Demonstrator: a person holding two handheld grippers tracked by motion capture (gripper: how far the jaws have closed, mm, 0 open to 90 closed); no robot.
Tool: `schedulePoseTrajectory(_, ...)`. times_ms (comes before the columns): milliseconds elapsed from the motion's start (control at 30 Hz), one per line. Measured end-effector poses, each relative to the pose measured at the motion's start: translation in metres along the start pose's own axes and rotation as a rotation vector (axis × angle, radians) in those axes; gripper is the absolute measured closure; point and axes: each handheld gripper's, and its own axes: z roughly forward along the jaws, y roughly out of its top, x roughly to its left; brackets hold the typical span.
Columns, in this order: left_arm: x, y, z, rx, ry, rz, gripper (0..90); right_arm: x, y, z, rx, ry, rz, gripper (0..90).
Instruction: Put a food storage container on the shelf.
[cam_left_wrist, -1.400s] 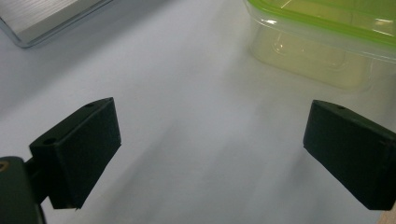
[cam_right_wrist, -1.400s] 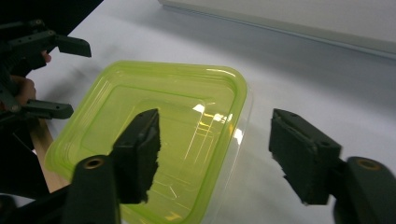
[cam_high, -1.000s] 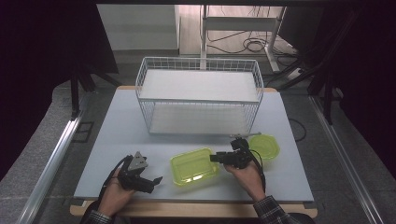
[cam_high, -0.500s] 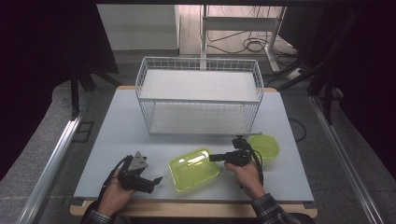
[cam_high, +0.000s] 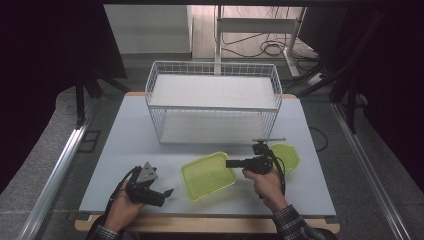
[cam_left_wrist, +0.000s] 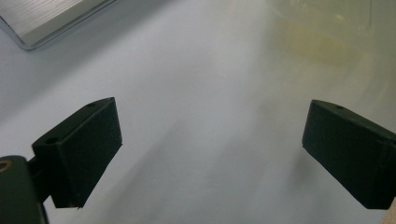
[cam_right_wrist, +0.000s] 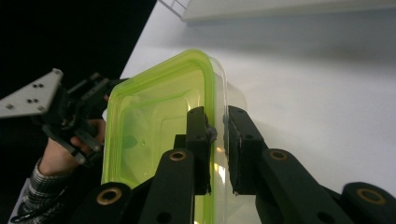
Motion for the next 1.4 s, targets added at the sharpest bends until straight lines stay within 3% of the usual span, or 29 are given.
schedulePoseTrajectory(800, 0.002, 0.0, -0.001, -0.002, 0.002, -0.01, 4.5, 0.029, 0.045, -0.035, -0.124, 0.025, -0.033, 80.1)
schedulePoseTrajectory(1400, 0.004, -0.001, -0.002, -0.004, 0.007, -0.011, 4.5, 0.059, 0.092, -0.057, -0.198, 0.056, -0.062, 80.2)
